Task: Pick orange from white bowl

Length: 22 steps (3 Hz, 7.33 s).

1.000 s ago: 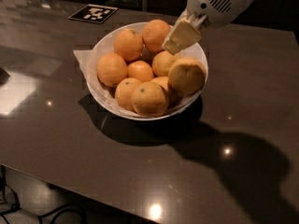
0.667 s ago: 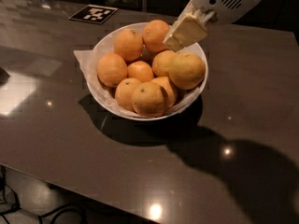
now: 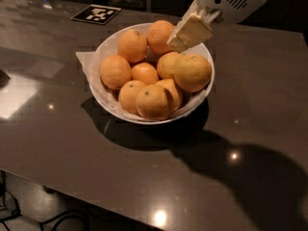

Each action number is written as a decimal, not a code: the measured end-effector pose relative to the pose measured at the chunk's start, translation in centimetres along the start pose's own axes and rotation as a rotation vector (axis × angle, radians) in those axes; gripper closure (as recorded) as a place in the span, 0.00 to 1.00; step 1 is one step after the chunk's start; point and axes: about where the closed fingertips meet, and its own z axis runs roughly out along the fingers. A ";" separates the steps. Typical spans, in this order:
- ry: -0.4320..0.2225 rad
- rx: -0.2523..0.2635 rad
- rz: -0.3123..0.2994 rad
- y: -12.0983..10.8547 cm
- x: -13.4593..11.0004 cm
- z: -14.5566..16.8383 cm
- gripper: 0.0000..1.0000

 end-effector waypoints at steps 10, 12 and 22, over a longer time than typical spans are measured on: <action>0.349 0.202 0.253 -3.3 4.2 1.8 0.07; 0.387 0.200 0.280 -3.6 5.5 2.9 0.17; 0.086 0.002 0.286 -4.2 5.2 -0.8 1.00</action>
Offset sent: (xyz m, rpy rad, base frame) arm 0.0000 0.0000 0.0000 0.0000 0.0000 0.0000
